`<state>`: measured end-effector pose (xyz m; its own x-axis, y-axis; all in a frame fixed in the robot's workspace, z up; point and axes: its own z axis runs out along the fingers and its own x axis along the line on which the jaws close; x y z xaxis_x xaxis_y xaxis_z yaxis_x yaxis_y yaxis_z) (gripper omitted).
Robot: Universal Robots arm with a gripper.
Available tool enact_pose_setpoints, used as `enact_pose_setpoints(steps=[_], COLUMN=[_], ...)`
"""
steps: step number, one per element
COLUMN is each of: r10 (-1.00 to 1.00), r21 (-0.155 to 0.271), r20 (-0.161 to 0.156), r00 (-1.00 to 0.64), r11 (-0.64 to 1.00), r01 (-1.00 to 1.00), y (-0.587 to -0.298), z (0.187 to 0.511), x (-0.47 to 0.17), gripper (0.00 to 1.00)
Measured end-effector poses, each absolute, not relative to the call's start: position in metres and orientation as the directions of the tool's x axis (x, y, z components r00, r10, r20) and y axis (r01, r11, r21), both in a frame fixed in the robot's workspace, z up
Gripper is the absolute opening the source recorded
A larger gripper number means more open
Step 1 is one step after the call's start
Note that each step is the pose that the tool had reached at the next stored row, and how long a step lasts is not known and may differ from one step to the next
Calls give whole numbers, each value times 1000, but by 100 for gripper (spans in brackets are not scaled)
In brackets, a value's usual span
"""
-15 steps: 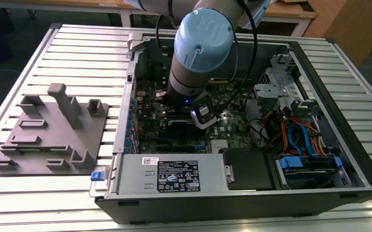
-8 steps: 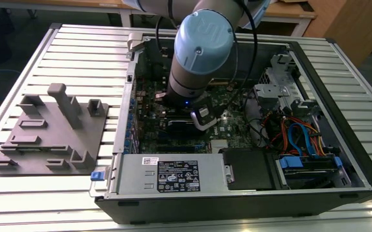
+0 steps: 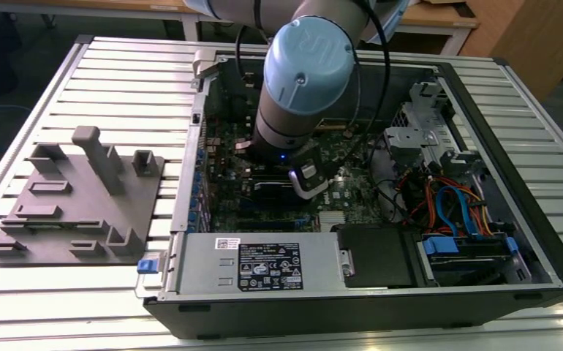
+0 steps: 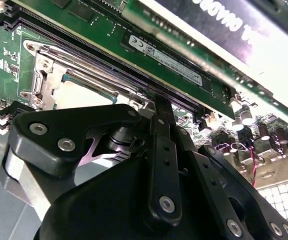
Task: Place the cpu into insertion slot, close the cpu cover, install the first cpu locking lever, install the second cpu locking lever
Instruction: 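Install the second cpu locking lever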
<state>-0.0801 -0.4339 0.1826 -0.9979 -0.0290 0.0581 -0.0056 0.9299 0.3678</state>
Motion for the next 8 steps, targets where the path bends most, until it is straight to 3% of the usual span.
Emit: enact_pose_setpoints(steps=[8], r10=[-29], r21=[368], r20=[58], r00=[-998], r11=[930], r01=[-6], y=[-434], z=[188], x=[-81], gripper=[10])
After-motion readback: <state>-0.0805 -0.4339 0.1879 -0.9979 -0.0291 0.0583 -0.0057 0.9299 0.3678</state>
